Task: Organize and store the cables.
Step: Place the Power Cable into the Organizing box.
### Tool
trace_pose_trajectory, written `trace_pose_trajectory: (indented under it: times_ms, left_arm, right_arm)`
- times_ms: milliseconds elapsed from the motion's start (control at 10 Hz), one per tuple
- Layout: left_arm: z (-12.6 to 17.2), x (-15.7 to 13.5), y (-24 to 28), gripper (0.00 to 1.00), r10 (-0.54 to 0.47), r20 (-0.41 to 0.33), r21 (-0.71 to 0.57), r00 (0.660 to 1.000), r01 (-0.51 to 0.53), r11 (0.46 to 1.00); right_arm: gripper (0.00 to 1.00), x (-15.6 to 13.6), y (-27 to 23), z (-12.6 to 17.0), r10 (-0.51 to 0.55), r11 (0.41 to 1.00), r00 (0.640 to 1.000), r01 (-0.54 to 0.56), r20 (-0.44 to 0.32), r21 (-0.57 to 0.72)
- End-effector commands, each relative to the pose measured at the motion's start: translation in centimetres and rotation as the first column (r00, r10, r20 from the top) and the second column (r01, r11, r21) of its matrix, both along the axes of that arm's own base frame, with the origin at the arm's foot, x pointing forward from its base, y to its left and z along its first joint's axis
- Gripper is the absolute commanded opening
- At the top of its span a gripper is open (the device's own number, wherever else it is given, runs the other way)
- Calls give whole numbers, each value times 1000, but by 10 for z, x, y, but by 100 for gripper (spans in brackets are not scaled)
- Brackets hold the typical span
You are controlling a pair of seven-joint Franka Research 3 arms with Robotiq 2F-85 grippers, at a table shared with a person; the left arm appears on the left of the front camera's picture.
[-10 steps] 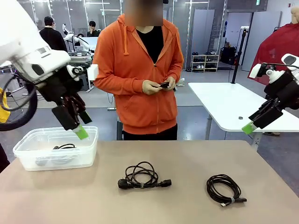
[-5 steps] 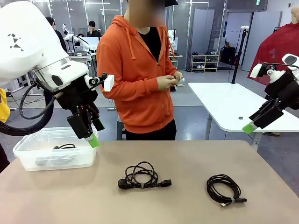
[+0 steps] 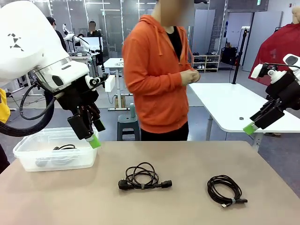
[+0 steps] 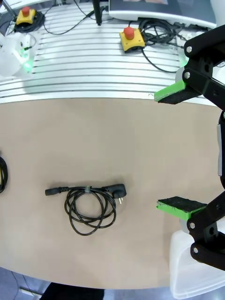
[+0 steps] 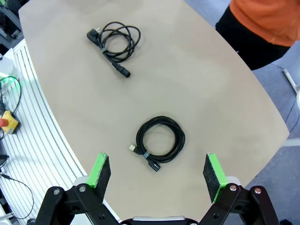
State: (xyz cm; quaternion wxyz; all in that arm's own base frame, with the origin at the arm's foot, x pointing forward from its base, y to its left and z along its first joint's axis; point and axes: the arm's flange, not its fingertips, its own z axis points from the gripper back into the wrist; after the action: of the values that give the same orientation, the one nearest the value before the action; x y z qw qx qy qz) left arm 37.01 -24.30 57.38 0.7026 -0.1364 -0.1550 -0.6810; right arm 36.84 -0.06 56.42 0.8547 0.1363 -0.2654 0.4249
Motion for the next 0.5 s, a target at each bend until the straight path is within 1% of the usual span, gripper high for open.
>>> trace_pose_trajectory:
  times_ms: [0,100,200,300,400]
  left_arm:
    - [-15,4,-30,100,15,-47,129,999,-9,992]
    - [-28,9,-62,100,-6,-31,139,999,10,990]
    - [-40,11,-85,100,-7,-16,159,1000,10,987]
    - [-49,8,-101,100,-11,-32,179,999,17,984]
    - [-63,8,-114,100,-8,-23,201,1000,12,980]
  right_arm:
    - [100,1,-2,2,1,1000,1000,-1,4,1]
    - [100,1,-2,2,1,1000,1000,-1,4,1]
    - [100,1,-2,2,1,1000,1000,-1,4,1]
    - [100,1,-2,2,1,1000,1000,-1,4,1]
    - [100,1,-2,2,1,1000,1000,-1,4,1]
